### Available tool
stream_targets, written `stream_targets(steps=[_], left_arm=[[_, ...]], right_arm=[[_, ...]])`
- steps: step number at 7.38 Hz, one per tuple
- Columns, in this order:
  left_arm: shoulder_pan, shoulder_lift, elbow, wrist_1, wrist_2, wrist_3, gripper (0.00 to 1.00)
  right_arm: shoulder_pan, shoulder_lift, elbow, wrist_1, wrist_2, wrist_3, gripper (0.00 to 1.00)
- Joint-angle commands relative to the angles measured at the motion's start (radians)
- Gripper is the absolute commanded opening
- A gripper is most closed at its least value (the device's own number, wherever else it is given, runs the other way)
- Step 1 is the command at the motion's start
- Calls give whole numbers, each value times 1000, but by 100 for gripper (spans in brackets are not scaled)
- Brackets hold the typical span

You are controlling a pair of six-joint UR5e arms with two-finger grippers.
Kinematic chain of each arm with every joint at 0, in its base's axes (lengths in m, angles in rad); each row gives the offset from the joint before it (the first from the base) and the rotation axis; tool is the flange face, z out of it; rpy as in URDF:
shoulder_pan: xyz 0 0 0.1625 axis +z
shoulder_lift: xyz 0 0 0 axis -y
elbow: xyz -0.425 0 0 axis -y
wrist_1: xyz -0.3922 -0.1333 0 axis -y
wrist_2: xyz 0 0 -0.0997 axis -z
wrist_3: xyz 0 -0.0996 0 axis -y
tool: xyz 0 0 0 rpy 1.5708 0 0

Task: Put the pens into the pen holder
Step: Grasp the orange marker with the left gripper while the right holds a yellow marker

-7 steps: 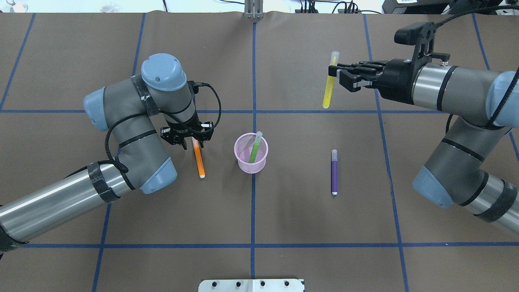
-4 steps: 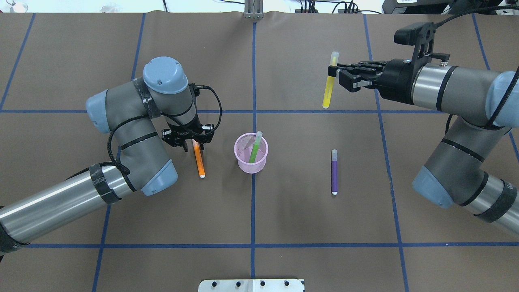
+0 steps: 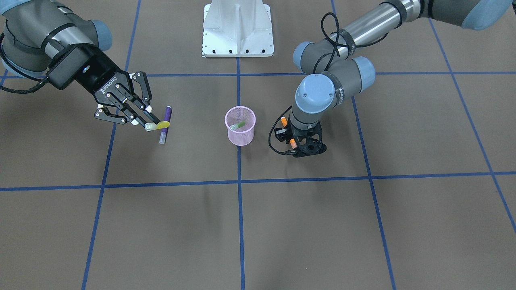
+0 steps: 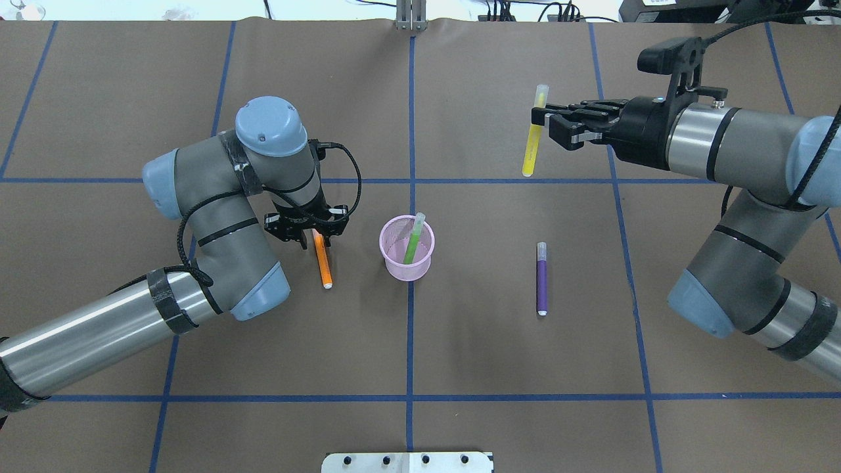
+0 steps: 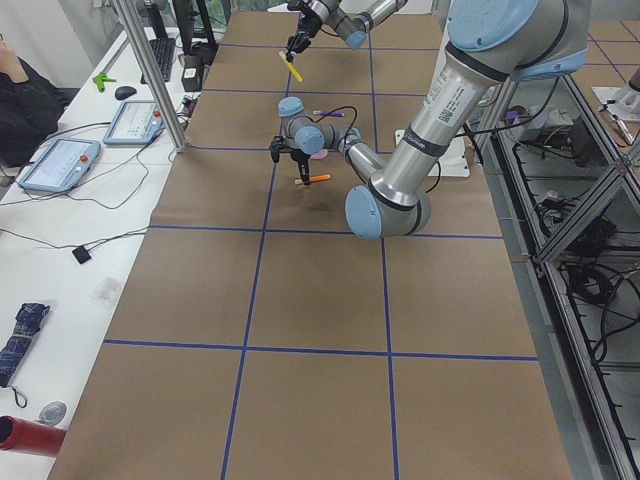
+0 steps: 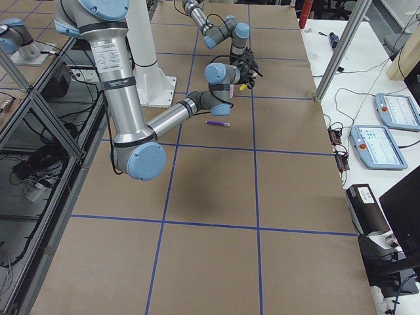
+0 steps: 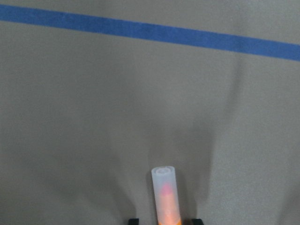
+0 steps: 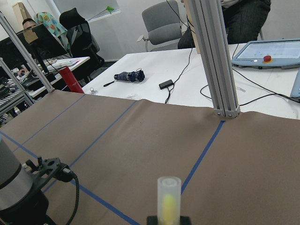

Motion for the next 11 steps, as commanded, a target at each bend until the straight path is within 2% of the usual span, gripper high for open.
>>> stream_targets(steps=[1,5,6,7,9,10,11], left_arm=[[1,0,2,0,0,-1,43],[2,-5,6,0,0,-3,37],[2,-5,5,0,0,-22,22],[2,-6,5,-1,0,-45,1],[1,-8,-11,-1,-2,-62,0],[-19,-3,-50,-10,14,-53,0],[-29,0,-107,-23,75,-53,0]], right_arm=[[0,0,-2,0,1,0,0],[0,0,0,2,2,0,0],[0,0,0,0,2,0,0],[0,0,1,2,2,0,0],[1,2,1,2,4,0,0],[-2,2,15,-1,1,2,0],[-14,24,11,-2,-1,2,0]])
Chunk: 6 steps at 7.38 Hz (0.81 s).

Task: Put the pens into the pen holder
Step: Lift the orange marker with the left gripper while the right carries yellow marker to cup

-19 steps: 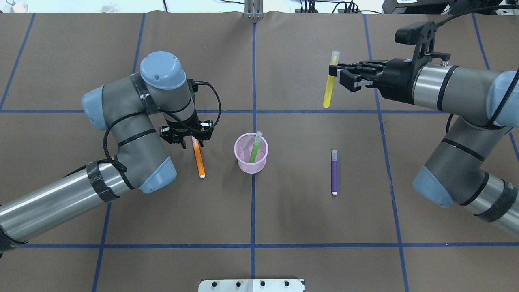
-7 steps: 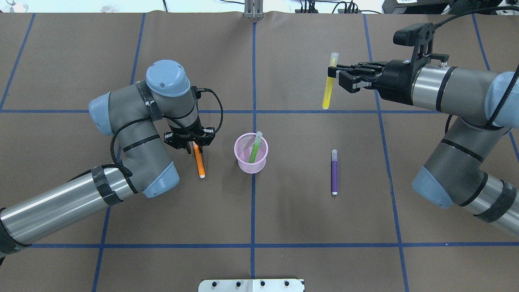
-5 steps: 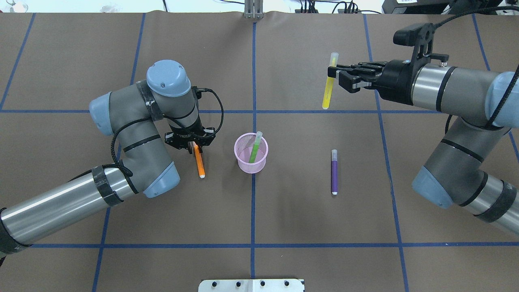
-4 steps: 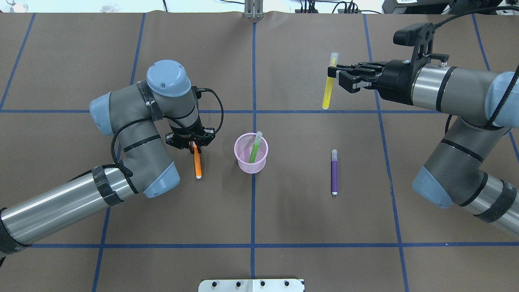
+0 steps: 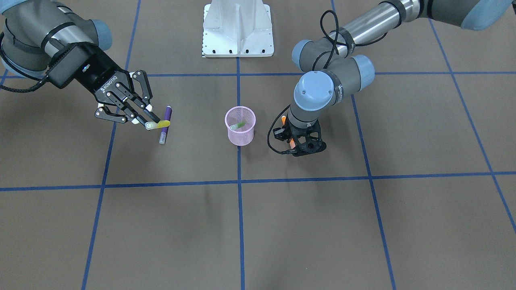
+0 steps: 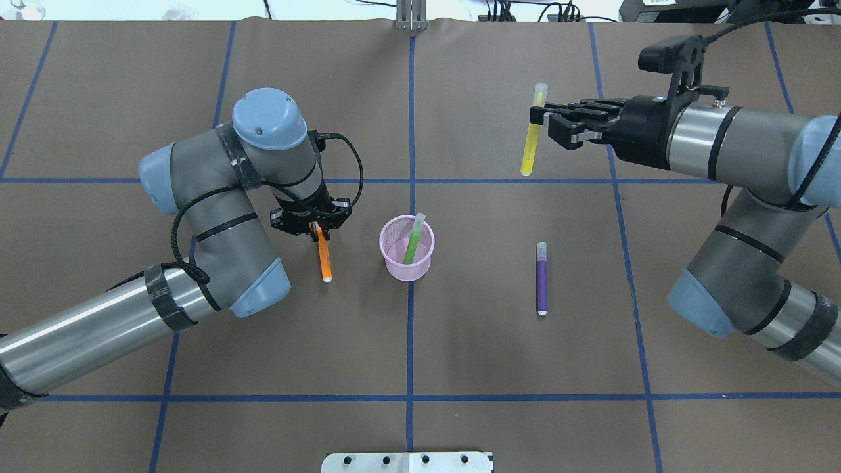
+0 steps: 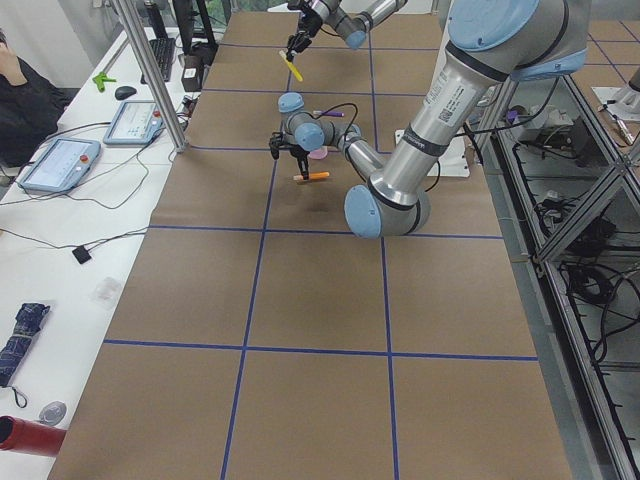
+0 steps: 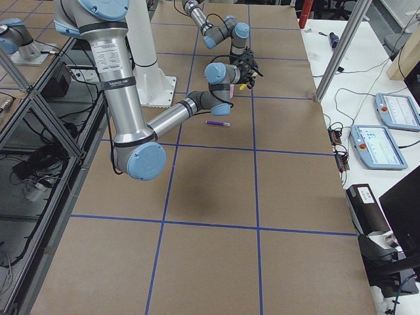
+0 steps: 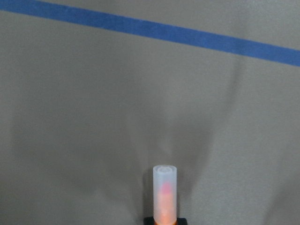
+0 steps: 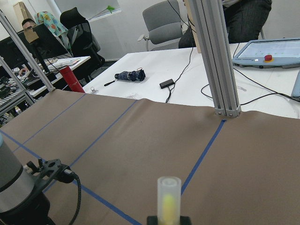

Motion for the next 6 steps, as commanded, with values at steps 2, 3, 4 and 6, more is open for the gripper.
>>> stream_targets(steps=[2,3,4,6], left_arm=[[-58,7,-128,-14,103,6,0],[-93,10,-154,-35,108,46,0],[-126,39,-185,-75,131,118,0],[-169,45,-187,-75,129,180,0]], right_arm=[[-53,81,-11,-12,-10,-1,0],[-99,112,-16,-19,-69,-1,0],[-155,126,-20,-36,-152,-15,0],[-234,170,-38,-81,-255,-21,0]])
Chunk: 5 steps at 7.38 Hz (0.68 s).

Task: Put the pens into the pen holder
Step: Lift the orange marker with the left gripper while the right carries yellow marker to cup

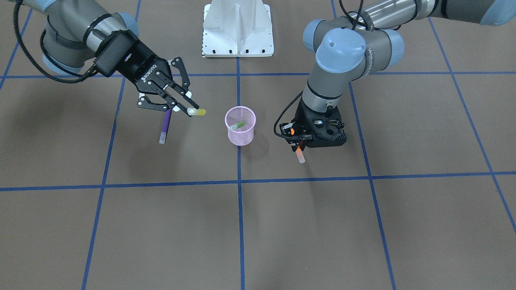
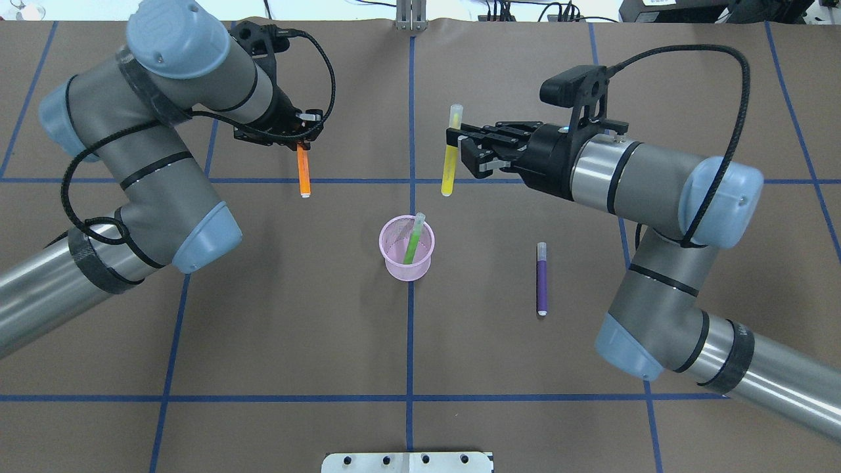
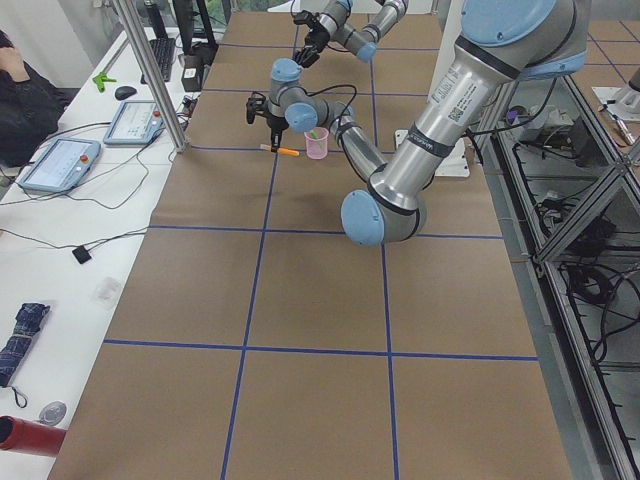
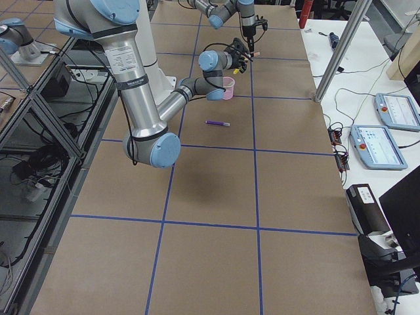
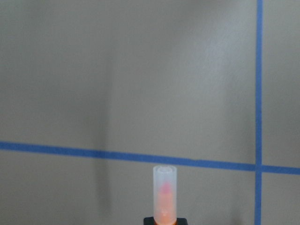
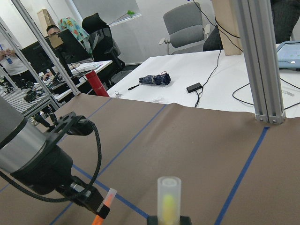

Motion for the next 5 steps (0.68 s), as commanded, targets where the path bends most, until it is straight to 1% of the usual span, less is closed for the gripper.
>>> stream_targets(steps=[1,2,3,4,5], left_arm=[[-30,6,-5,-6,3,47,0],[-33,11,-5,-6,3,48,0],[-38,22,-5,-7,3,70,0],[-41,22,-5,-6,3,74,0],[-44,22,-4,-7,3,76,0]], right_arm=[[-96,54,-37,-37,-134,-49,0],[-128,72,-70,-37,-174,-83,0],[-139,83,-97,-37,-182,-82,0],[-156,107,-136,-36,-210,-82,0],[-181,109,-152,-34,-242,-82,0]])
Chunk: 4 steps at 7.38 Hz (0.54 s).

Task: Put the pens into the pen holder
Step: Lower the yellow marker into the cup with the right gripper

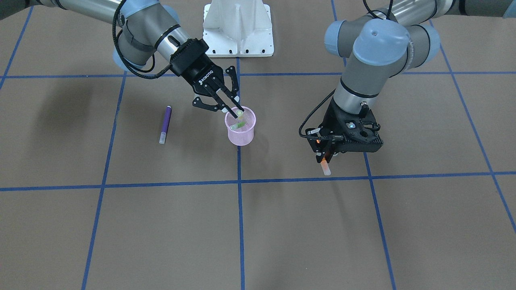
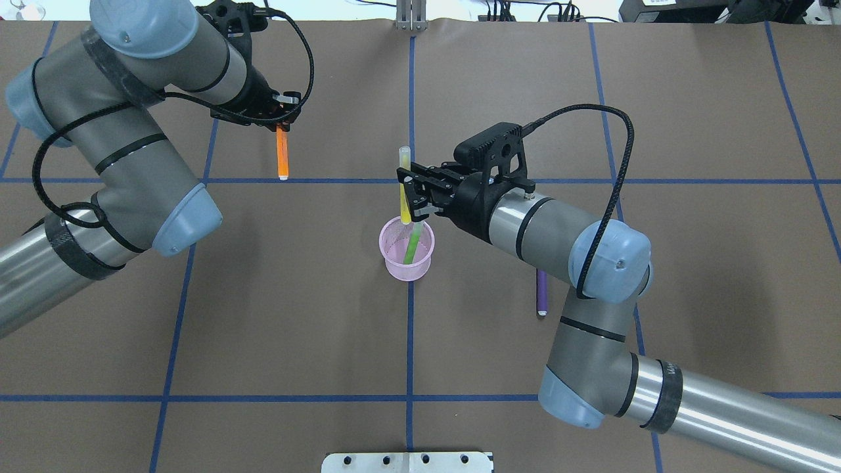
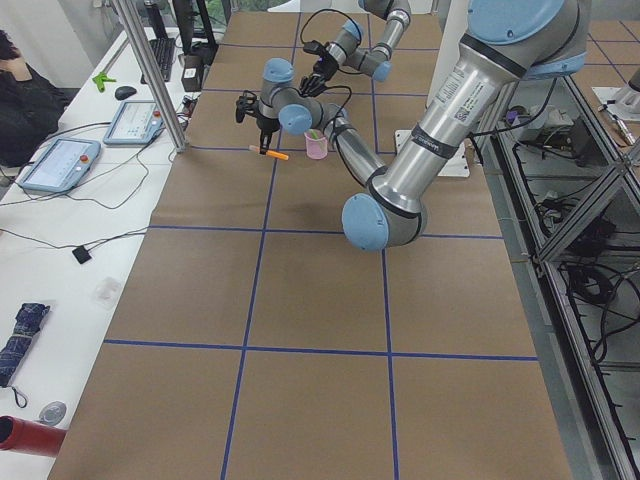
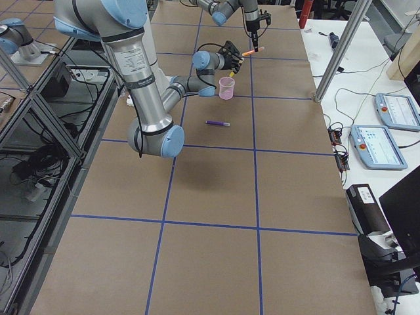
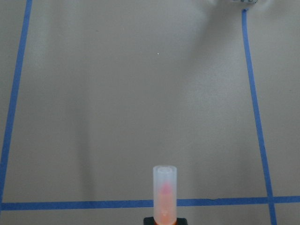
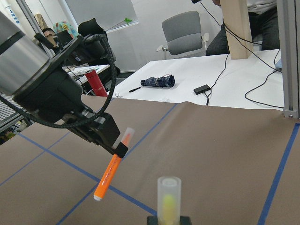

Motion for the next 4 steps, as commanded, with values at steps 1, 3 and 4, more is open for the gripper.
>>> stream_targets(steps=[1,3,4], left_arm=[[-6,1,4,-1,0,5,0],[-6,1,7,-4,0,5,0],[-6,3,10,-4,0,5,0]], right_arm=[[-33,12,-28,0,-40,-3,0],[-46,2,-28,0,-40,-23,0],[-50,2,-28,0,-42,-23,15]])
